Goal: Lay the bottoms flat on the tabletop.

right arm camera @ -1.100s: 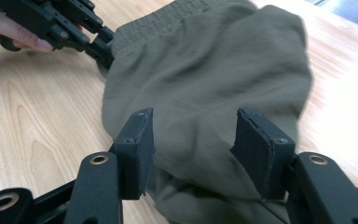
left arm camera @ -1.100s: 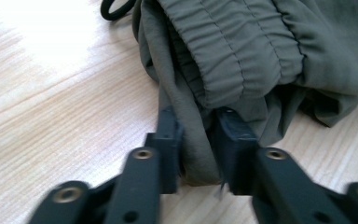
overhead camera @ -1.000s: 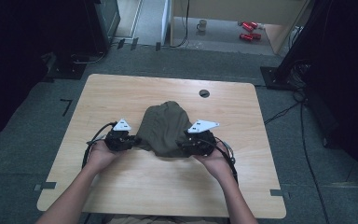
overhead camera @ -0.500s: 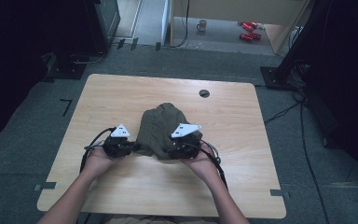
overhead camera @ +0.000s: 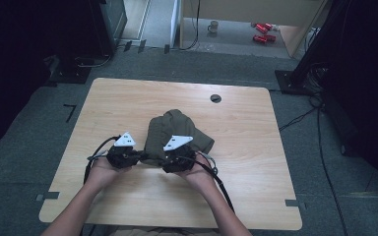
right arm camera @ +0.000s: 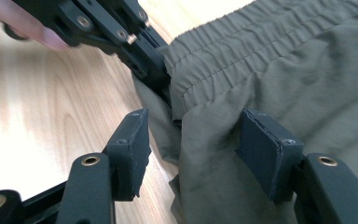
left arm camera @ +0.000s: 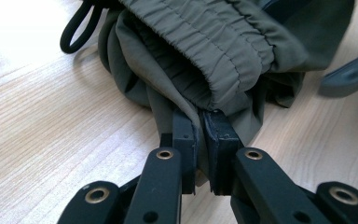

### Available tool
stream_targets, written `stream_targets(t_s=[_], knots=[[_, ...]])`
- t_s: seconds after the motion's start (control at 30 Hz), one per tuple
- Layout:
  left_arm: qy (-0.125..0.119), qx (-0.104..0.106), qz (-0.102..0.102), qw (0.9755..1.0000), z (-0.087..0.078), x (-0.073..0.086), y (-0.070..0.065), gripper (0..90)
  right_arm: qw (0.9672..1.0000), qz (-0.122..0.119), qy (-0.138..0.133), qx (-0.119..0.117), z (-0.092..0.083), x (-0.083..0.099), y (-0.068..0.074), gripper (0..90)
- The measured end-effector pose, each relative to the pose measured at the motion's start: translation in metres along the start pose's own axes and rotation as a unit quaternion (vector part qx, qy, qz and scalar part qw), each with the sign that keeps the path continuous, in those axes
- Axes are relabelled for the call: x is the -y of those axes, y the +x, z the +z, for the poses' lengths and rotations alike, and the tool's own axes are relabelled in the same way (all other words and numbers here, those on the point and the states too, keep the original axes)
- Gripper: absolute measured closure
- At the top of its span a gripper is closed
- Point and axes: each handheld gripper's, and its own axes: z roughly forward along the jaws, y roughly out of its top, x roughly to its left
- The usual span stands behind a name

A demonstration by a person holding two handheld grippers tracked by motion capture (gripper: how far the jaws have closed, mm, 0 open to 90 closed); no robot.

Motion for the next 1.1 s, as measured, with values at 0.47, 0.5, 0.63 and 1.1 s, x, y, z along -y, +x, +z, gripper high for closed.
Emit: stream_targets(t_s=[0.47,0.5,0.63,1.1], knots=[[0.012,-0.004,0.002,0.9999,-0.005,0.004,0.001,85.5,0.9989,-0.003,0.006,0.046,-0.015,-0.005,-0.006,87.5],[0.012,-0.004,0.000,0.9999,-0.006,0.004,0.003,85.5,0.9989,0.000,0.000,0.048,-0.020,-0.007,-0.008,87.6],[0.008,-0.008,-0.006,0.9999,-0.012,0.006,0.007,85.5,0.9980,0.014,-0.028,0.054,-0.044,-0.017,-0.015,87.6],[0.006,-0.013,-0.030,0.9995,-0.035,0.018,0.024,86.3,0.9907,0.072,-0.059,0.099,-0.101,-0.017,-0.064,87.5]])
